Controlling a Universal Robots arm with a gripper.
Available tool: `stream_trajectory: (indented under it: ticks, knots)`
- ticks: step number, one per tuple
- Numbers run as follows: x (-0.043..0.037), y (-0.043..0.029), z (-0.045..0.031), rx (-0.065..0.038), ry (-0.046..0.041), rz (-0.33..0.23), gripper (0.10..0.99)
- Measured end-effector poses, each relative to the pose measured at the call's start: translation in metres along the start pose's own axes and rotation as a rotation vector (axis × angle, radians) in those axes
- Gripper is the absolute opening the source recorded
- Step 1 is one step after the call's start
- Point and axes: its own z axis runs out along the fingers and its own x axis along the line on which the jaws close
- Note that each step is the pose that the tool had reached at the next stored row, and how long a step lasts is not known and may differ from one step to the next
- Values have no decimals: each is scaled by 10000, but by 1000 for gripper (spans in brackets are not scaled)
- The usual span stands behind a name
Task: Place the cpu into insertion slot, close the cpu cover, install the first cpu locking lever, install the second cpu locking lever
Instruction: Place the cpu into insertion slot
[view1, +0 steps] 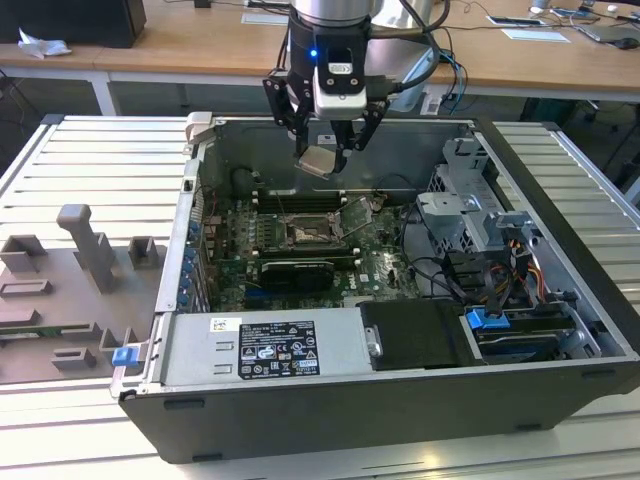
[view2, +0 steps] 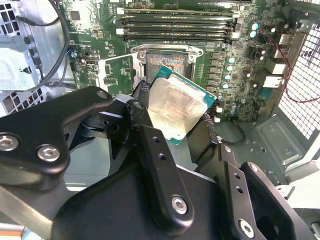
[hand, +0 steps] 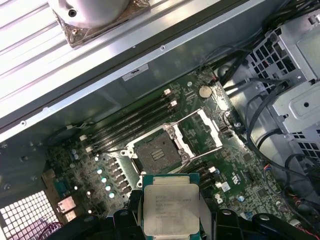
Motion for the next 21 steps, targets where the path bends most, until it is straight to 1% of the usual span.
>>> stream_trajectory:
  ticks: [21]
  knots:
    - [0,-2,24,-11,-50,585,541]
